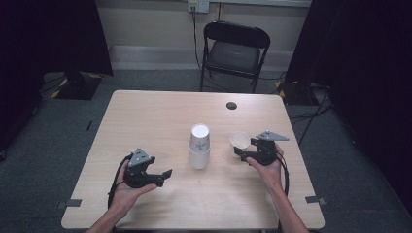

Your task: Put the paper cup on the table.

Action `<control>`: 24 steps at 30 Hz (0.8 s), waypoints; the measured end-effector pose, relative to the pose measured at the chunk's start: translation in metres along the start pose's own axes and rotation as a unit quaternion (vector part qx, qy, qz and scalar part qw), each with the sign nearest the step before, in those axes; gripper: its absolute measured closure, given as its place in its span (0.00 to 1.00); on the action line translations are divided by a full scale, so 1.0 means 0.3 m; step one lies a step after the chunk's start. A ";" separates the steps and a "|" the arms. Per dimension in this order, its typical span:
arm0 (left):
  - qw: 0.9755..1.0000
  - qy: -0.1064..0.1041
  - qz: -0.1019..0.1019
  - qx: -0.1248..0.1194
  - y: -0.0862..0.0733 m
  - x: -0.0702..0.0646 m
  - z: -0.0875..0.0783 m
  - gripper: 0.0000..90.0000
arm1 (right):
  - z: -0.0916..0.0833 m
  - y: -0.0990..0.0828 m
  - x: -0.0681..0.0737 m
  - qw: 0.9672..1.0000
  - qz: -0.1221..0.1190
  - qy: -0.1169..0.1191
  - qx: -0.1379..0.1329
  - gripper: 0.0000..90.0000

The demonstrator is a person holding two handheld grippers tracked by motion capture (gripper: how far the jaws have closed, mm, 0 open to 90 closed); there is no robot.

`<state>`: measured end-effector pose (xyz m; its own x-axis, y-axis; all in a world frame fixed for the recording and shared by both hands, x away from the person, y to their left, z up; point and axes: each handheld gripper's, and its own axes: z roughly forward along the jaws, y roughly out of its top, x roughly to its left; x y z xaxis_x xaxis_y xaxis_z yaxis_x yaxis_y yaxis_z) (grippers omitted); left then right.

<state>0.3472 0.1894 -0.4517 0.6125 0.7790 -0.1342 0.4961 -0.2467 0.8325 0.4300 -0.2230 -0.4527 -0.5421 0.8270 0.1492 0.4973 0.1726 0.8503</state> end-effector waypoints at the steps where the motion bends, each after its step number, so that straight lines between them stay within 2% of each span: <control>1: 1.000 0.000 0.000 0.000 0.000 0.001 -0.001 0.18 | -0.008 -0.001 0.001 1.000 0.003 -0.001 -0.002 0.16; 6: 1.000 0.002 0.003 0.007 -0.004 0.002 0.001 0.18 | -0.064 -0.010 0.016 1.000 -0.005 -0.006 -0.007 0.16; 13: 1.000 0.001 -0.001 0.009 -0.008 0.011 -0.004 0.18 | -0.138 -0.031 0.042 1.000 -0.008 -0.019 0.005 0.18; 14: 1.000 0.001 -0.003 0.009 -0.008 0.010 -0.006 0.18 | -0.149 -0.038 0.047 1.000 -0.005 -0.018 0.011 0.19; 22: 1.000 0.009 0.010 0.011 -0.010 0.003 -0.007 0.18 | -0.222 -0.094 0.097 1.000 -0.015 -0.005 0.013 0.19; 24: 1.000 0.007 0.007 0.011 -0.012 0.004 -0.007 0.18 | -0.246 -0.108 0.114 1.000 -0.023 0.002 0.000 0.20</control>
<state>0.3449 0.1924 -0.4539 0.6117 0.7827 -0.1147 0.5003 -0.2704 0.8226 0.3452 -0.2398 -0.4379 -0.5673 0.8157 0.1126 0.4724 0.2104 0.8559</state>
